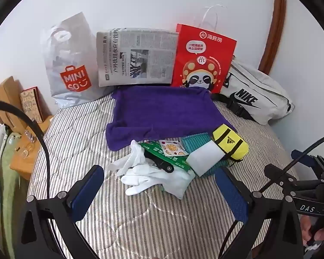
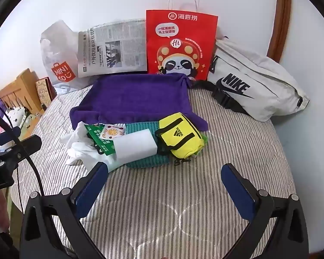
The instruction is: Organize soft objects
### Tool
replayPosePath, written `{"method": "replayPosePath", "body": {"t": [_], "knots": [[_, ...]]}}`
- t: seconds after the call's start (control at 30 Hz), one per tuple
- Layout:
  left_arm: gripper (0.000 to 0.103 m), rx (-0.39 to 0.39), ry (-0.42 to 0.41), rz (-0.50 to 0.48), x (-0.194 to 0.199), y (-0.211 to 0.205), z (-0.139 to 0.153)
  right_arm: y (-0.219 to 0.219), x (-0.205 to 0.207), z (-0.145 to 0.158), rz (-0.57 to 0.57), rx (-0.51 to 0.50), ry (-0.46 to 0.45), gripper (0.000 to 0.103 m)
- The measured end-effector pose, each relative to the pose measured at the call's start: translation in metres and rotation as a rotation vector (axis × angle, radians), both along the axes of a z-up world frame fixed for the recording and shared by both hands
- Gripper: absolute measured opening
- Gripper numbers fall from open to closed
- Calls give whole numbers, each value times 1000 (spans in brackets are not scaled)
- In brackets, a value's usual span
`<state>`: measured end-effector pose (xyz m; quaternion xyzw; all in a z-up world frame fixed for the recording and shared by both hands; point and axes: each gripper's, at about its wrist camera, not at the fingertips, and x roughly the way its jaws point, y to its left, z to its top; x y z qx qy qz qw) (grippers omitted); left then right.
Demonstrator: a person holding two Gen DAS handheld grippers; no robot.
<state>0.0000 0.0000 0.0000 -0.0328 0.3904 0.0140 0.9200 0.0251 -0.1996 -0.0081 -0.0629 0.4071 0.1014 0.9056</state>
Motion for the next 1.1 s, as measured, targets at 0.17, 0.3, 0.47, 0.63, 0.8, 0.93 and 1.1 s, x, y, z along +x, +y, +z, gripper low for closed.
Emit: {"method": "replayPosePath", "body": {"t": [0.17,0.3,0.47,0.63,0.8,0.93,1.1], "knots": [[103,-79,-20,1,-4,7,2,8,-3,1,1,-22,-2,103],[103,-63,-27,26,-11,10,4,10,-6,3,4,-11,5,103],[103,-67,-23,36,-14,15,2,17,-14,4,7,-3,5,103],[103,-39,-25,53,-17,15,2,16,-15,7,5,18,9,103],[103,-39,-14,41,-15,13,2,17,-15,7,0,15,12,103],[103,-42,-15,32,-15,13,1,18,-15,7,11,29,22,103],[103,-54,-13,35,-16,15,0,20,-19,9,16,20,10,103]]}}
